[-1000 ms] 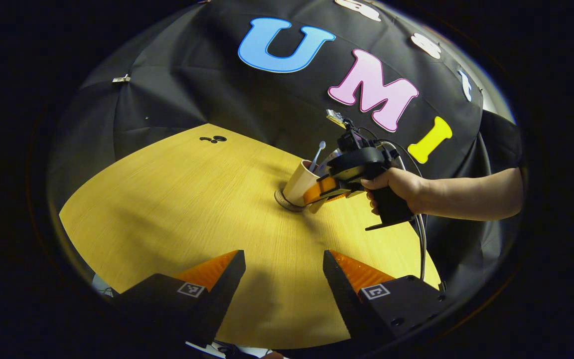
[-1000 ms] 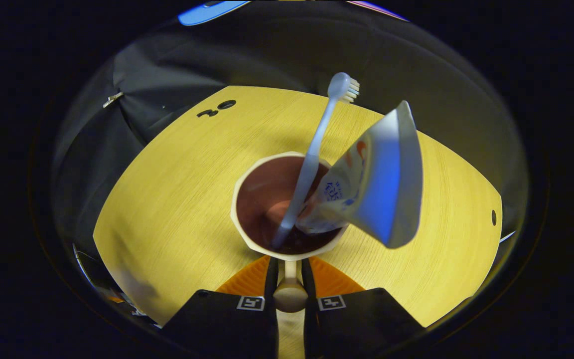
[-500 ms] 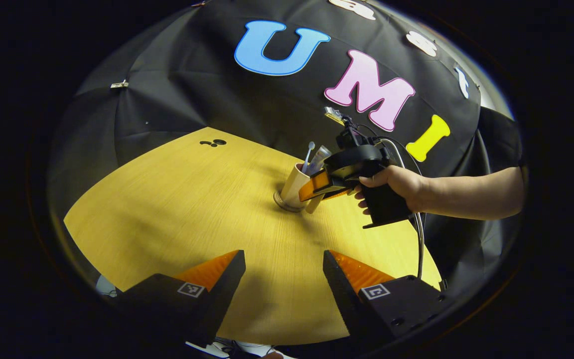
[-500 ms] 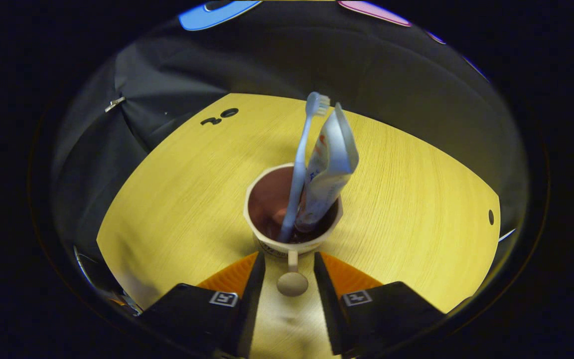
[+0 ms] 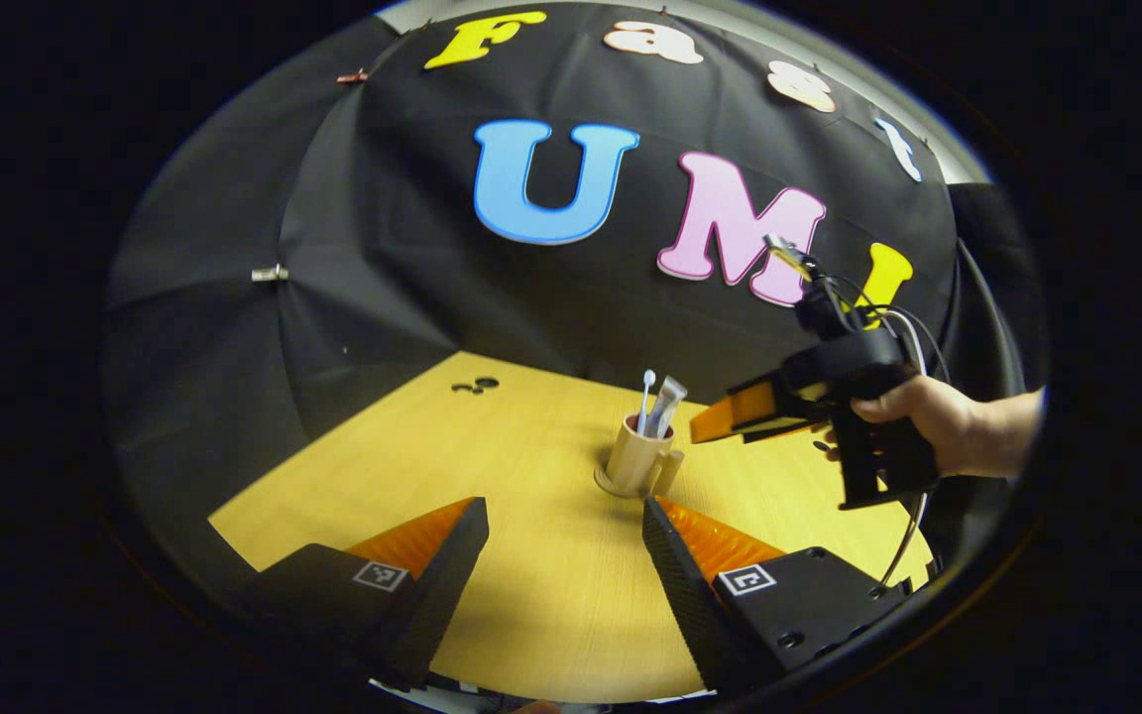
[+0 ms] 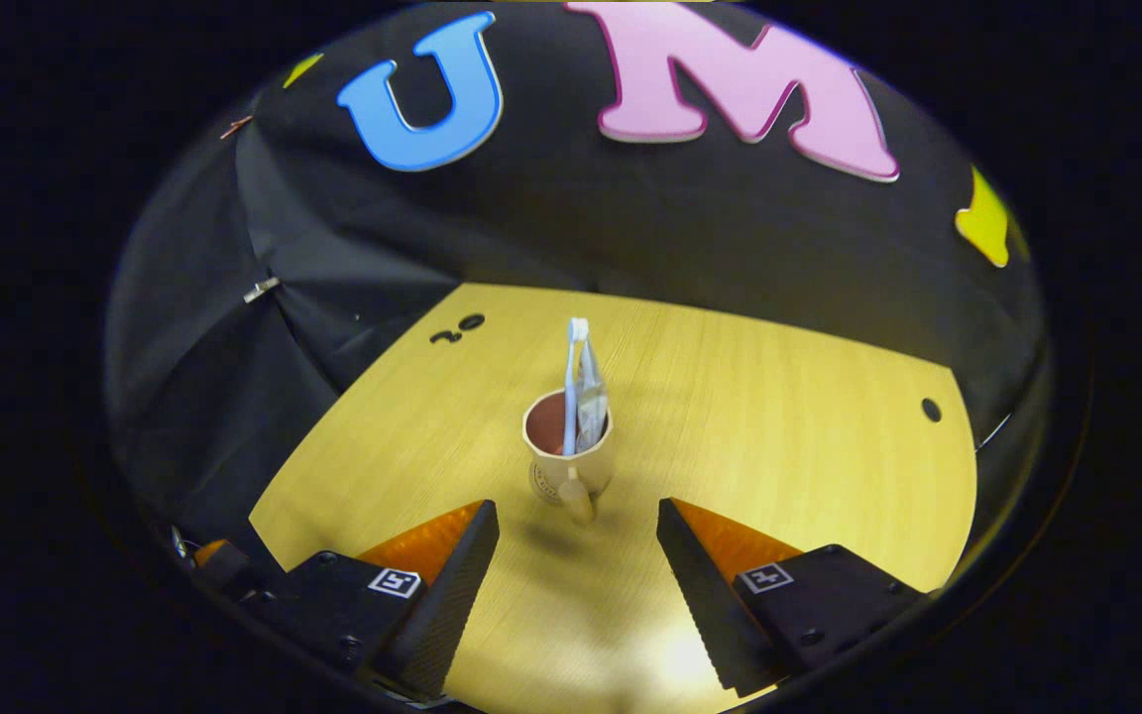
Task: Put the toothbrush and toothpaste on the desktop into the cup, then pick up the cup and place it on the coaster on the desktop.
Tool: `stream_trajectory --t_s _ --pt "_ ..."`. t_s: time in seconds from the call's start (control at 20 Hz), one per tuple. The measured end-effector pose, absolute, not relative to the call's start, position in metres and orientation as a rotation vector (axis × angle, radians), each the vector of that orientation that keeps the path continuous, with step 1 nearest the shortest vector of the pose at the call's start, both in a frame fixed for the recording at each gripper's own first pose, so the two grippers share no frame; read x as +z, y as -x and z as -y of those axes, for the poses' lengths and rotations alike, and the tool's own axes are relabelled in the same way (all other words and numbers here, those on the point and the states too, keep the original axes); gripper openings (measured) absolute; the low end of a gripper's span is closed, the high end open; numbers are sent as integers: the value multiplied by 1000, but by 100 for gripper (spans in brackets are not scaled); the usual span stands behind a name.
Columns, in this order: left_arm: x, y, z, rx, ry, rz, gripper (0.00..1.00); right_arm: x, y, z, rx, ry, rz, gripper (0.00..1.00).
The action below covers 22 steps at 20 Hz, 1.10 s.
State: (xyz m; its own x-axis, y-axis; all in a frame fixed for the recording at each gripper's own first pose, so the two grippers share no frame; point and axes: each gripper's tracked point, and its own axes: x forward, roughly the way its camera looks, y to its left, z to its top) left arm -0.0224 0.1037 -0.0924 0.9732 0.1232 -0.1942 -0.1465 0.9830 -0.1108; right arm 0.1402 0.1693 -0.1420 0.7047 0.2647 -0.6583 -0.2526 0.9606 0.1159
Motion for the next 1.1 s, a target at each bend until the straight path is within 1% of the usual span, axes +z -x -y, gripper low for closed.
stream_trajectory --t_s 0.15,0.25,0.4,0.55,0.7,0.8,0.9,1.0,1.1 --pt "-64 30 -109 145 9 -136 98 -83 -115 -142 219 -53 -580 99" --pt "-41 39 -101 127 -29 -90 98 -59 -94 -116 168 -21 -498 99" --pt "-15 53 -80 107 -66 -39 98 -21 -52 -94 129 17 -371 99" --pt "10 63 -42 37 -105 37 97 6 -2 -77 78 0 -270 98" --pt "20 72 -2 -46 -112 73 97 11 39 -69 58 -28 -220 98" --pt "22 71 22 -104 -89 72 99 -1 59 -57 24 35 -249 98" --pt "22 68 41 -156 -60 64 100 -1 73 -58 35 64 -255 99" --pt "27 66 50 -177 -52 67 100 10 79 -61 33 55 -228 99" --pt "31 64 51 -170 -50 79 100 12 82 -55 15 42 -196 97"
